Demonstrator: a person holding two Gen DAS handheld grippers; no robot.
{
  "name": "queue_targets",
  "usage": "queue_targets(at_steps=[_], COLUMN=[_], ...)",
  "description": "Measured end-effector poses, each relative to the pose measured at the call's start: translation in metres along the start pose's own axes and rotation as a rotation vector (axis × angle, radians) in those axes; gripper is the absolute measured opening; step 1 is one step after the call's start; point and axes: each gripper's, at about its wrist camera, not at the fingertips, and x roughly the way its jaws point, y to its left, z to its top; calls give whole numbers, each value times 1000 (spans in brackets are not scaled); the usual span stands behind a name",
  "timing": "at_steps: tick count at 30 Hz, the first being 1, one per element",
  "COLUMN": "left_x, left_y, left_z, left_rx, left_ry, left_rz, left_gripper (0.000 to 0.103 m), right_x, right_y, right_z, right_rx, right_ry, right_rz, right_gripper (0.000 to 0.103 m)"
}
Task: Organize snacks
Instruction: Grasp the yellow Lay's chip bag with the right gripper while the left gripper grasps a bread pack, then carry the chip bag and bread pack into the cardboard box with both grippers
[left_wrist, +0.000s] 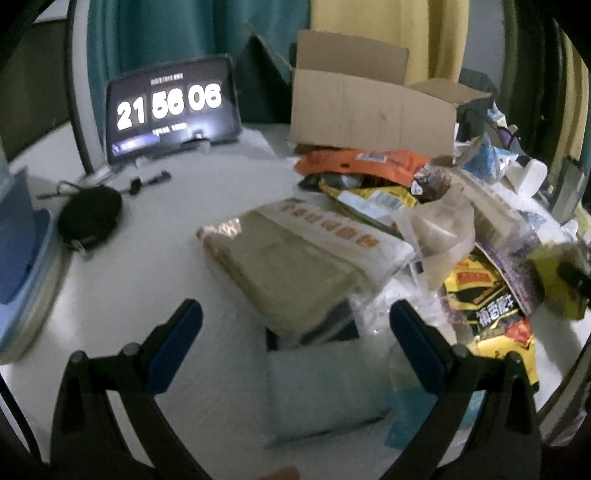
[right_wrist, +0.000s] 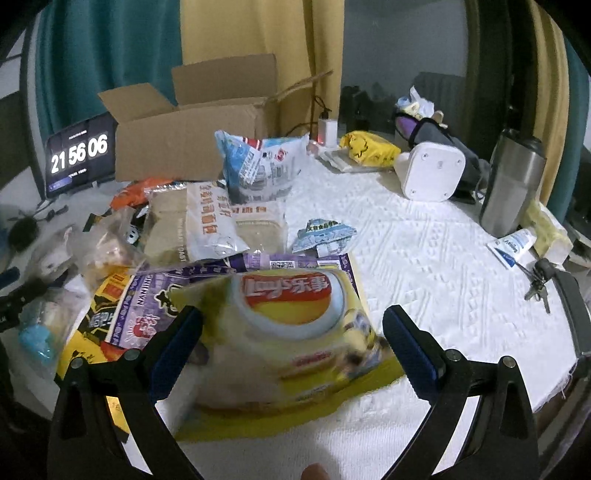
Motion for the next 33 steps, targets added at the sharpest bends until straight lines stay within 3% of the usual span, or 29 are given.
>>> queue_targets(at_steps=[11, 16, 18, 21, 22, 23, 25, 27, 33], left_x=[-2, 31, 43, 47, 47, 46, 45, 40, 22], left_y=[19, 26, 26, 18, 18, 18, 18, 20, 18], left_z=[31, 42, 41, 42, 42, 42, 45, 48, 60], left_rx=[-148, -227, -233, -187, -186, -185, -185, -190, -163], left_ry=[13, 131, 177, 186, 185, 178, 173, 149, 89], left_rz=[-136, -138, -151, -124, -129, -139, -140, -158, -133], left_gripper=[102, 102, 102, 102, 99, 80, 70, 51, 30], right_x=[12, 16, 15, 12, 11, 10, 7, 3, -17], right_y=[-4, -7, -8, -11, -13, -14, -15, -16, -17], right_z=[7, 7, 8, 9, 9, 11, 14, 19, 43], right_rx=[9, 12, 4, 3, 4, 3, 1, -4, -21], right_ry=[21, 19, 17, 12, 5, 0, -14, -31, -109], right_rz=[33, 53, 66, 84, 90, 94, 100, 105, 131], right_gripper=[96, 93, 92, 88, 87, 86, 86, 85, 85])
